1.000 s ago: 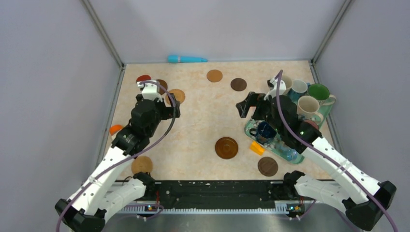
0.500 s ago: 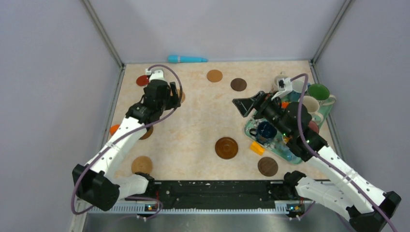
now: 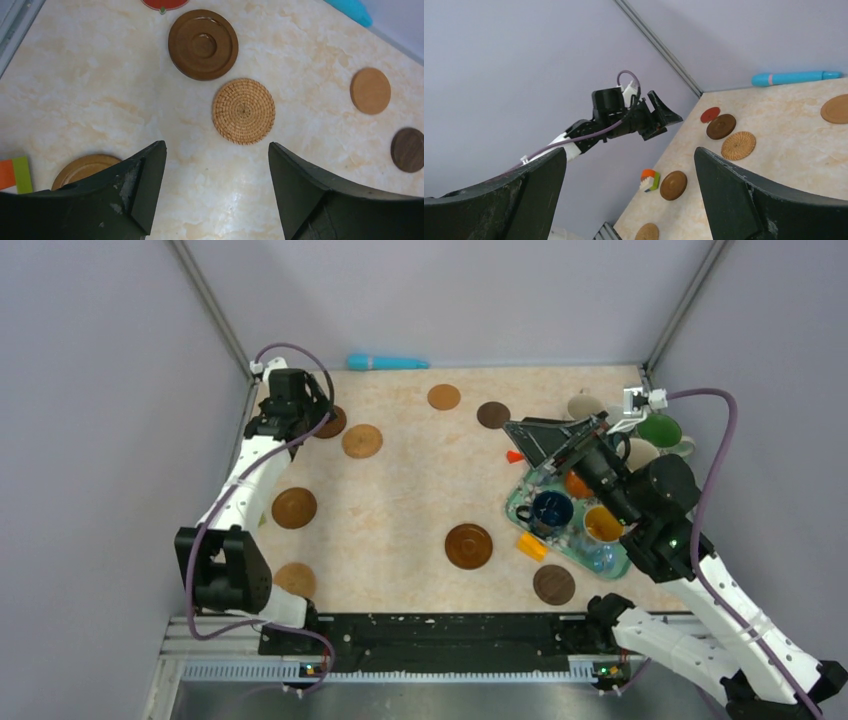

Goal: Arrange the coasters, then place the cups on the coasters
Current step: Move the coaster to the center of the board.

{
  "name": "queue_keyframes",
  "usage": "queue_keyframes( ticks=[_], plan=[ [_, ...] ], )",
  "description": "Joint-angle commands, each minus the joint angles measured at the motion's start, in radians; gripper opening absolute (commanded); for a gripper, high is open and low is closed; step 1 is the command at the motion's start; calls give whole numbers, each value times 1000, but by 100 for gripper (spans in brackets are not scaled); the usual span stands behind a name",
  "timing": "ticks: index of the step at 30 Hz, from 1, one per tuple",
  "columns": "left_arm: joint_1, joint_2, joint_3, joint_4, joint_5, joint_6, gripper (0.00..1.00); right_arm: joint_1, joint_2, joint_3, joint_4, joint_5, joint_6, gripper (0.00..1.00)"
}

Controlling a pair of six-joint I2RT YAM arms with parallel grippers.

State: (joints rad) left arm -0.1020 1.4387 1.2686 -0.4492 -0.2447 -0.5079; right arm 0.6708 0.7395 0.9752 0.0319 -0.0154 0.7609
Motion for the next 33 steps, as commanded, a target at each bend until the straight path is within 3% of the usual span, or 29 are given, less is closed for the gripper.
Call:
queue_keyframes(
  ticks=[1, 5, 9, 14, 22, 26, 33],
  plan=[
    [58, 98, 97, 113, 33, -30, 80, -6, 32, 8, 32, -10, 18, 98],
    [95, 241, 183, 158, 22, -21, 79, -9, 88, 7, 4, -42, 45, 98],
    [169, 369, 266, 218, 38, -30, 79, -11, 105, 3, -71, -22, -38, 98],
    [226, 535, 382, 295, 96, -51, 78, -12, 141, -29, -156, 87, -60, 97],
    [277, 778, 559, 369, 231, -65, 77, -11, 242, -22, -174, 73, -71, 96],
    [280, 835, 614, 384, 328, -66, 76, -11, 276, -18, -181, 88, -69, 96],
    [269, 822, 559, 434, 464, -104, 72, -11, 311, -22, -170, 76, -71, 97]
  ],
)
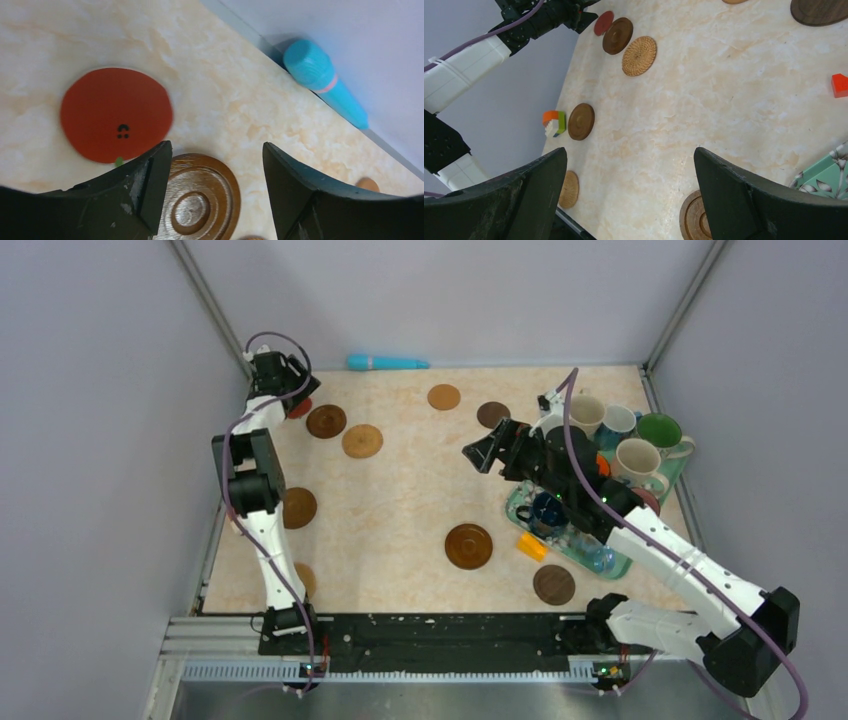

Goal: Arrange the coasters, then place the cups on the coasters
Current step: Move the coaster to the center of the board.

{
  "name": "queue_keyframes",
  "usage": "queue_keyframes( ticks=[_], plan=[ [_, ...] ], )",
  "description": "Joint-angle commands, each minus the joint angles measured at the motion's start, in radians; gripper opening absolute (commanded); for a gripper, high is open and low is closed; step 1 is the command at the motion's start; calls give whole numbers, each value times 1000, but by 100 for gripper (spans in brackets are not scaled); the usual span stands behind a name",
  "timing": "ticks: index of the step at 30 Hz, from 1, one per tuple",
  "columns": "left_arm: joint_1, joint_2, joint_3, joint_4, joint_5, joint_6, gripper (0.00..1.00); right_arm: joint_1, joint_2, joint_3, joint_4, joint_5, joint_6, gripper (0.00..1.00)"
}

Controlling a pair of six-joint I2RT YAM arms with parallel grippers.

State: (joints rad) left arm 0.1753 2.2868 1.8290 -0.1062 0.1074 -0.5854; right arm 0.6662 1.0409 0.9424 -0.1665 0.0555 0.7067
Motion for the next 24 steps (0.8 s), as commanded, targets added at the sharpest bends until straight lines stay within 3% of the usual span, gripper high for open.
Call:
queue_keyframes(
  ticks=[1, 24],
  plan=[
    [-13, -25, -2, 81, 118, -27, 71, -7, 12, 10, 29, 6, -17, 96],
    [-98, -29, -100, 16, 136, -67, 67, -7, -10, -9, 4, 11, -56, 96]
  ],
)
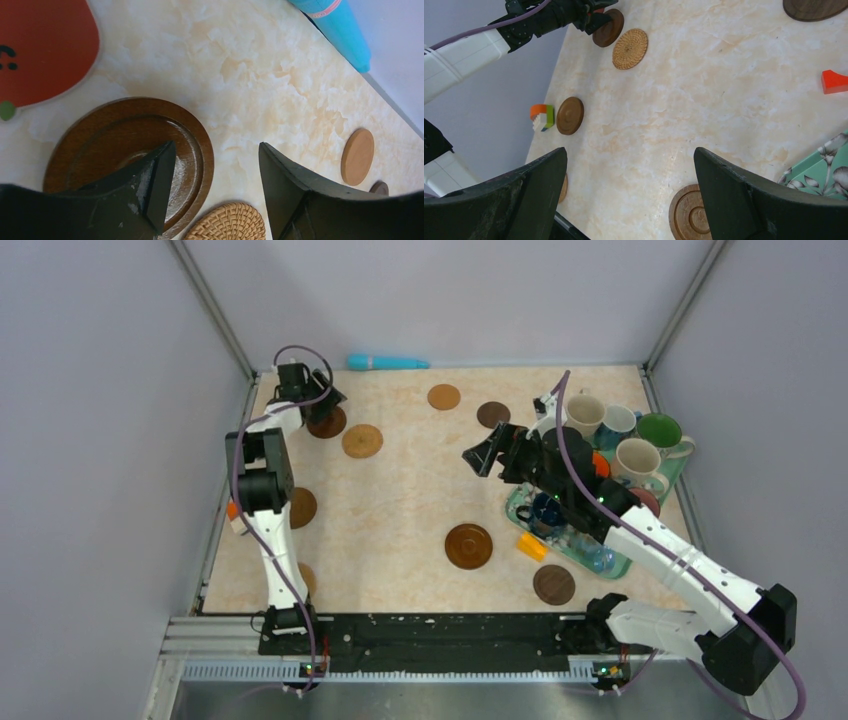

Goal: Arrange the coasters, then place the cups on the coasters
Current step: Move the coaster to the center of the board.

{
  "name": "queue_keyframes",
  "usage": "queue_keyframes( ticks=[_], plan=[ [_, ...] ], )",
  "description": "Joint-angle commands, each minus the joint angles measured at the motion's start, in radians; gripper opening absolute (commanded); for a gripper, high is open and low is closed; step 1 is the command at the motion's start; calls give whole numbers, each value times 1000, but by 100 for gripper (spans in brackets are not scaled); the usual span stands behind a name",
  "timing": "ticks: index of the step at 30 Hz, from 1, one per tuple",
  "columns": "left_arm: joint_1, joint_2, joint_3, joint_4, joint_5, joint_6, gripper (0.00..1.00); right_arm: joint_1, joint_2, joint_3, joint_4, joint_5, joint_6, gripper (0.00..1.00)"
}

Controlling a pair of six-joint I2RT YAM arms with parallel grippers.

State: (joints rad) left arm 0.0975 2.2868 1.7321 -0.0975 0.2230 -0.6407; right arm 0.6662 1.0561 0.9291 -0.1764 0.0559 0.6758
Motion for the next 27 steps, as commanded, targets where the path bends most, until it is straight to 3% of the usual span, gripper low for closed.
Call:
queue_keyframes(
  ticks=[1, 12, 27],
  plan=[
    [-26, -28, -3, 6, 20, -9, 67, -7, -27, 3, 14, 13, -27, 96],
    [-93, 26, 62, -32, 50, 2, 66, -7, -30, -5, 13, 23, -36, 96],
    [-267, 129, 162, -7, 98, -28, 66, -7, -28, -9, 5, 36, -36, 96]
  ],
)
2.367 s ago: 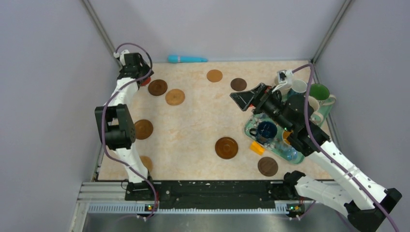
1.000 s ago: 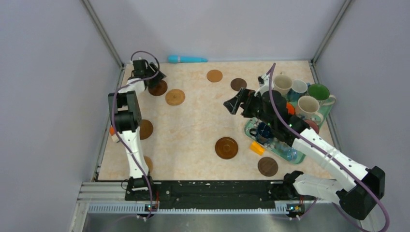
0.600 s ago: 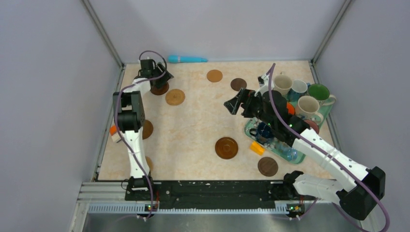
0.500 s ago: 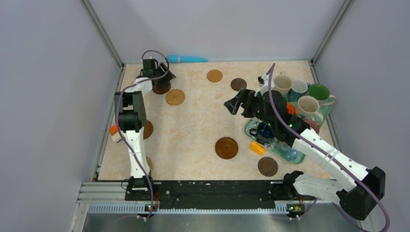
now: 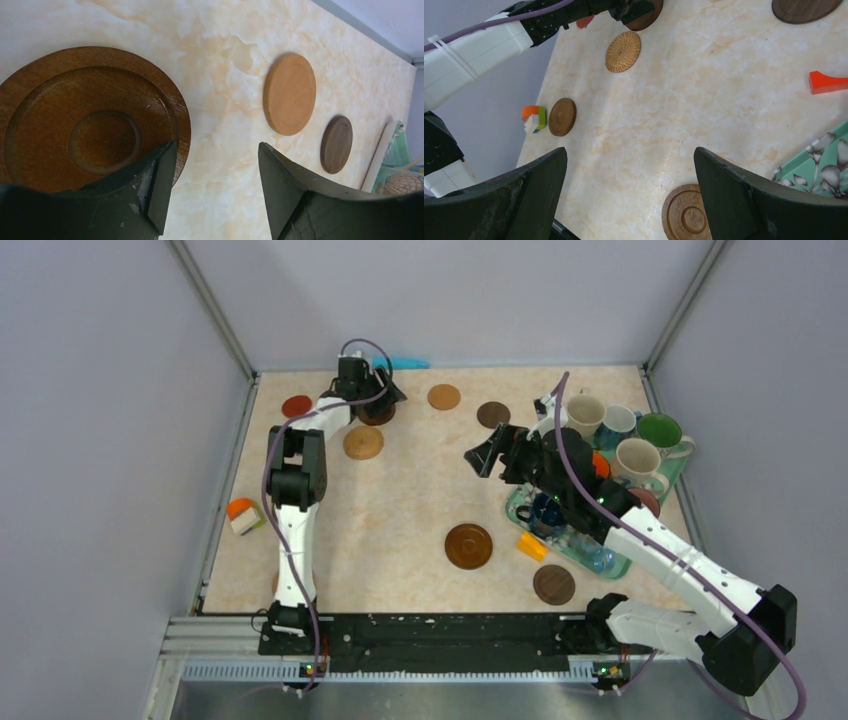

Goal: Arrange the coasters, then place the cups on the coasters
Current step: Move the coaster to the center of the board.

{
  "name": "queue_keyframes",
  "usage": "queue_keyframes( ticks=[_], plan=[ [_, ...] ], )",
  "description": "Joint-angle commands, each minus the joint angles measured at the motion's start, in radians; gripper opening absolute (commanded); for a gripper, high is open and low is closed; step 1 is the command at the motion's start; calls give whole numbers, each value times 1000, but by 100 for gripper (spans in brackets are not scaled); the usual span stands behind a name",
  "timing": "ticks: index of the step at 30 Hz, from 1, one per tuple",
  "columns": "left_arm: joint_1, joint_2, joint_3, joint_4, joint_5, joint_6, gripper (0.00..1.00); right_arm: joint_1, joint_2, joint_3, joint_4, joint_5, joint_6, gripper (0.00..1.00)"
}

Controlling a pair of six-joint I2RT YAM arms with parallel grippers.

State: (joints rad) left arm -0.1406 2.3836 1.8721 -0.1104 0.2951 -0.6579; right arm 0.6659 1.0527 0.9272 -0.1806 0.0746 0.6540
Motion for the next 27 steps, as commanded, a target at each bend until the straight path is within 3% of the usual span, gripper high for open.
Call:
queue_keyframes(
  ticks=[1, 9, 17, 27],
  plan=[
    [-36, 31, 18, 8, 26, -11, 66, -6, -24, -6, 9, 17, -15, 96],
    [-66, 26, 3, 23, 78, -12, 67, -5, -22, -16, 8, 6, 6, 96],
    [-78, 61, 82, 3, 134, -61, 67, -6, -6, -21, 35, 0, 16, 95],
    [-77, -189, 84, -137, 148, 38, 70, -6, 35, 12, 49, -31, 22, 93]
  ],
)
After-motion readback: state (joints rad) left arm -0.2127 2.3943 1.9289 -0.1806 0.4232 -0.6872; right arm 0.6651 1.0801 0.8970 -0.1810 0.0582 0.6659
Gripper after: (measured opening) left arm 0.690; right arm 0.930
